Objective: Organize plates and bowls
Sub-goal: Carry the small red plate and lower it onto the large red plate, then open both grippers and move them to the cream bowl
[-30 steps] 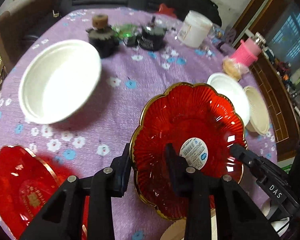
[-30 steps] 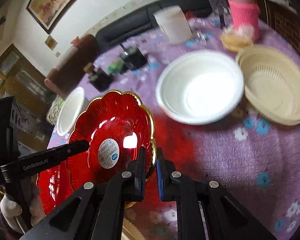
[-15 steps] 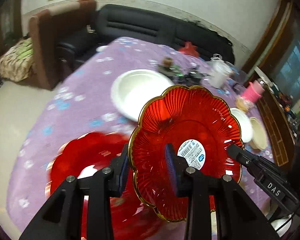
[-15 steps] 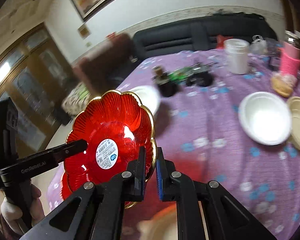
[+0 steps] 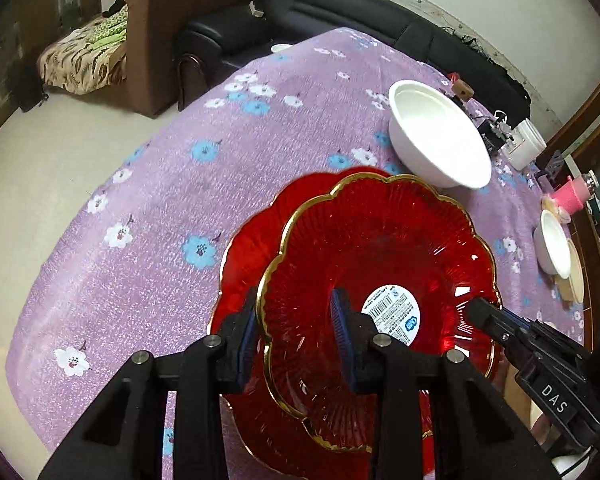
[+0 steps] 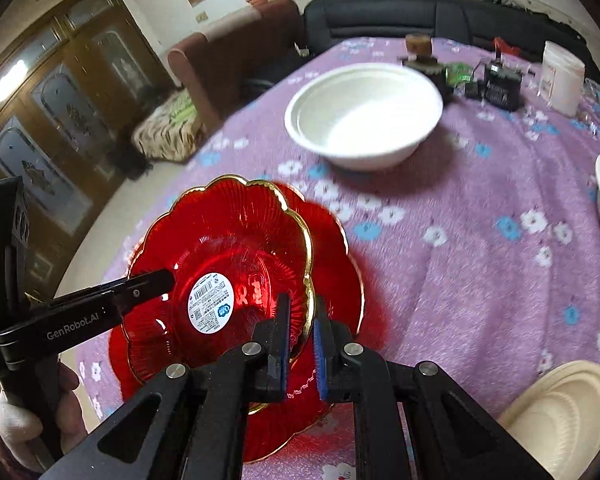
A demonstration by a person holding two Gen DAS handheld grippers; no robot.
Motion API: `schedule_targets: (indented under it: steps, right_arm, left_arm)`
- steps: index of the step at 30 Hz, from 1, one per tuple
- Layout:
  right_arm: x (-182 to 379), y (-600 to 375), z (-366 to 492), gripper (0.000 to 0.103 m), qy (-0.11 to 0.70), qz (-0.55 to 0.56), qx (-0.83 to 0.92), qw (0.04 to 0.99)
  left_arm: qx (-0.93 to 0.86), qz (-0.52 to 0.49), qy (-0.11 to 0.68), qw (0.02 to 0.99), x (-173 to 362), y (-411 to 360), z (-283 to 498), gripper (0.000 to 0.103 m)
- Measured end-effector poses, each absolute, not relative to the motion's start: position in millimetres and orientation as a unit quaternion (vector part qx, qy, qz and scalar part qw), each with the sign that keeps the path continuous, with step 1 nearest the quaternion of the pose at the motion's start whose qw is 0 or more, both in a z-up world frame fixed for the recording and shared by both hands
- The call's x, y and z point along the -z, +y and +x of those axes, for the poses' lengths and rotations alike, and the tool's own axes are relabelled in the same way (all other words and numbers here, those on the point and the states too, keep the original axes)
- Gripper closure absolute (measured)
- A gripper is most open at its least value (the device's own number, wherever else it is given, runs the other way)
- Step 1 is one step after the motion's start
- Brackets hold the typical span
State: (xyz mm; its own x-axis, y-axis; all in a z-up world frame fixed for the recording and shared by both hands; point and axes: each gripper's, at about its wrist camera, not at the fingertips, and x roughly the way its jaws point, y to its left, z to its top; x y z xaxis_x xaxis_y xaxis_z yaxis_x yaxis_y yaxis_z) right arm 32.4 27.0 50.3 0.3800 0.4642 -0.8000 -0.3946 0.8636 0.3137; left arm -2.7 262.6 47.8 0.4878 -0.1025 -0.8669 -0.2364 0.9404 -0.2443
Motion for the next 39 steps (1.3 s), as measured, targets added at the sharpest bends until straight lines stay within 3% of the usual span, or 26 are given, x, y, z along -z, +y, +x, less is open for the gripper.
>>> schedule_targets:
  steps: [5,11,14,15,17,25,39]
  right_arm:
    - [-39.9,31.1,32.8,0.087,0.498,0.036,-0.258,0.827]
    - [-41.7,38.3,21.8,0.083,0.475,0.006,-0.245,0.845]
    - [-43.5,44.3,15.9,0.073,0.455,-0.016,-0.242,0.857]
    - [-45.1,45.3,13.7,0.064,0.449,-0.020,-0.242,0.860]
    - [-48.0,50.5,7.8,0.055,0.430,-0.043,-0.239,0.870]
    - [-69.5,37.3,-9.1,0.050,0.376,-0.053,-0.228,0.897]
    - [-100.4,-72.3,-40.8,0.038,0.327,0.006,-0.172,0.929]
  left_arm:
    - [-0.028,-0.163,0.495,0.853,-53.8,253.7,-6.6,0.049]
    - [-0.035,-0.132,0.473,0.870,-63.8,246.3,-15.8,0.042]
    - [-0.049,-0.115,0.454,0.882,-72.2,245.4,-22.8,0.036]
    - [-0.055,-0.108,0.447,0.887,-75.7,244.7,-25.5,0.036]
    - [-0.065,-0.097,0.435,0.893,-80.6,242.9,-29.4,0.035]
    - [-0.066,-0.079,0.388,0.916,-105.5,222.9,-53.2,0.030]
    - [-0.046,0.031,0.342,0.938,-120.6,129.6,-81.6,0.021]
